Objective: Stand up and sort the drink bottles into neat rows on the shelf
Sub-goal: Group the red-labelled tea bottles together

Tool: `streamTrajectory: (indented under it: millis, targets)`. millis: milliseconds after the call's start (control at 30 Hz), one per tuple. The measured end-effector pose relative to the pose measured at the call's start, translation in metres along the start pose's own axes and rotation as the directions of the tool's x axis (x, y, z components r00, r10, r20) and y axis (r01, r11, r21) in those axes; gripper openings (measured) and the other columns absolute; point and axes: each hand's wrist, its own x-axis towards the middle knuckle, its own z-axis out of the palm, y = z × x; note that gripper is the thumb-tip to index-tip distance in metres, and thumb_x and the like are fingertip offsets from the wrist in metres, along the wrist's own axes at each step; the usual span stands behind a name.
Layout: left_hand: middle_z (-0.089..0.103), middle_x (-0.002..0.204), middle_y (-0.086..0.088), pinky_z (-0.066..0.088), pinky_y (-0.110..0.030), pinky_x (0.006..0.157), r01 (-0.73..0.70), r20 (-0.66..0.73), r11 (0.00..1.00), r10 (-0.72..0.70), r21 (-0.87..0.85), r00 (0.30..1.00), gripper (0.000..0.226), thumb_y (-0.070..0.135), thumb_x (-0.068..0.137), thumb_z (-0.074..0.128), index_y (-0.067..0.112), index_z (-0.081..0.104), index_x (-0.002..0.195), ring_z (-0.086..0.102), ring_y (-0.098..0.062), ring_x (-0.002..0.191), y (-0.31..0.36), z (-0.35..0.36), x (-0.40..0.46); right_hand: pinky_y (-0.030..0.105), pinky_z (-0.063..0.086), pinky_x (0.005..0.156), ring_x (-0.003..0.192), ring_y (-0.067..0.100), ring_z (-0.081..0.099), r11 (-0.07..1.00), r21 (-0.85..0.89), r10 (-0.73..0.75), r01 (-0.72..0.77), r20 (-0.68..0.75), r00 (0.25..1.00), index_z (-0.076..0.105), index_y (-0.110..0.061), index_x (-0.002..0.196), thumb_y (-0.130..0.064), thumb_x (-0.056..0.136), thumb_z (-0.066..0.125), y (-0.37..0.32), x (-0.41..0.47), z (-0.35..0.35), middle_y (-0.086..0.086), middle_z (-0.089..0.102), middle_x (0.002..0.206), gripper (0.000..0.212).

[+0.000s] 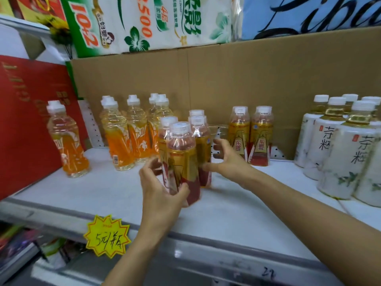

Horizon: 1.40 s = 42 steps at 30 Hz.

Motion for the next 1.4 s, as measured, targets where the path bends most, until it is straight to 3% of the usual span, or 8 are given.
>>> streamTrajectory:
  millis: [100, 200, 467, 600, 767, 900, 1133, 1400]
  targets:
    - [0.049, 0.124, 0.012, 0.049, -0.009, 0.075, 0.217, 0.347, 0.975, -0.189, -0.045, 0.919, 0.082, 0.013, 0.078, 0.081, 0.031, 0.026, 0.135, 0.053, 0.007, 0.102, -0.005, -0.006, 0.008, 0.014, 0.05, 0.077, 0.103, 0.005, 0.059, 0.993, 0.112, 0.031, -0.04, 0.075, 0.997, 0.038, -0.014, 0.14, -0.009, 0.073, 0.083, 0.003, 0.014, 0.019, -0.001, 0.062, 0.12, 0.081]
    - [0.05, 0.115, 0.021, 0.046, -0.012, 0.077, 0.228, 0.43, 0.973, -0.22, 0.033, 0.876, 0.083, 0.021, 0.081, 0.08, 0.033, 0.025, 0.141, 0.054, 0.003, 0.095, -0.008, -0.008, 0.019, 0.008, 0.049, 0.066, 0.093, 0.002, 0.063, 0.989, 0.142, 0.033, -0.037, 0.031, 0.999, 0.045, -0.013, 0.132, -0.012, 0.072, 0.085, 0.006, 0.016, 0.026, 0.0, 0.066, 0.109, 0.072]
    - [0.045, 0.13, 0.01, 0.049, -0.037, 0.101, 0.162, 0.376, 0.967, -0.226, 0.194, 0.899, 0.093, 0.053, 0.064, 0.086, 0.037, 0.031, 0.137, 0.05, -0.014, 0.12, -0.022, 0.002, 0.02, 0.041, 0.049, 0.092, 0.106, 0.013, 0.054, 0.922, -0.367, 0.016, -0.126, -0.288, 0.958, 0.035, -0.031, 0.119, -0.058, 0.053, 0.086, 0.016, -0.027, -0.014, -0.011, 0.055, 0.115, 0.087]
    - [0.045, 0.131, 0.015, 0.044, -0.036, 0.106, 0.121, 0.47, 0.975, -0.196, 0.186, 0.861, 0.103, 0.049, 0.057, 0.091, 0.04, 0.027, 0.137, 0.047, -0.01, 0.122, -0.017, 0.009, 0.025, 0.037, 0.048, 0.099, 0.108, 0.01, 0.058, 0.973, -0.184, 0.105, -0.14, -0.188, 0.977, 0.036, -0.032, 0.126, -0.045, 0.05, 0.093, 0.032, -0.043, -0.044, -0.01, 0.057, 0.12, 0.096]
    - [0.053, 0.122, 0.021, 0.038, -0.027, 0.104, 0.125, 0.638, 0.977, -0.206, 0.17, 0.742, 0.114, 0.037, 0.054, 0.096, 0.039, 0.025, 0.142, 0.051, -0.005, 0.117, -0.009, 0.019, 0.034, 0.015, 0.048, 0.08, 0.1, 0.003, 0.06, 0.983, -0.043, 0.18, -0.179, 0.016, 0.984, 0.038, -0.031, 0.134, -0.025, 0.059, 0.093, 0.041, -0.043, -0.047, -0.013, 0.062, 0.115, 0.094]
    - [0.06, 0.12, 0.02, 0.044, -0.03, 0.103, 0.107, 0.645, 0.986, -0.165, 0.128, 0.747, 0.104, 0.042, 0.051, 0.095, 0.042, 0.033, 0.134, 0.057, -0.007, 0.114, -0.006, 0.038, 0.033, 0.019, 0.052, 0.082, 0.1, 0.004, 0.065, 0.984, 0.08, 0.166, -0.162, -0.044, 0.985, 0.047, -0.029, 0.133, -0.02, 0.06, 0.092, 0.044, -0.037, -0.046, -0.01, 0.069, 0.111, 0.086]
    - [0.055, 0.127, 0.021, 0.048, -0.032, 0.101, 0.037, 0.667, 0.986, -0.138, 0.163, 0.732, 0.088, 0.056, 0.063, 0.085, 0.042, 0.029, 0.13, 0.055, -0.005, 0.116, -0.007, 0.064, 0.042, 0.033, 0.049, 0.099, 0.105, 0.006, 0.063, 0.982, -0.084, 0.157, -0.168, -0.126, 0.98, 0.032, -0.028, 0.134, -0.037, 0.056, 0.092, 0.049, -0.039, -0.062, -0.012, 0.063, 0.115, 0.099]
    - [0.058, 0.126, 0.008, 0.047, -0.036, 0.104, 0.099, 0.579, 0.982, -0.177, 0.163, 0.796, 0.079, 0.041, 0.069, 0.087, 0.028, 0.033, 0.124, 0.057, -0.014, 0.117, -0.008, 0.124, 0.066, 0.026, 0.041, 0.087, 0.1, 0.011, 0.051, 0.961, -0.139, 0.17, -0.239, -0.383, 0.908, 0.035, -0.017, 0.129, -0.028, 0.069, 0.087, 0.056, -0.035, -0.088, -0.007, 0.051, 0.111, 0.08]
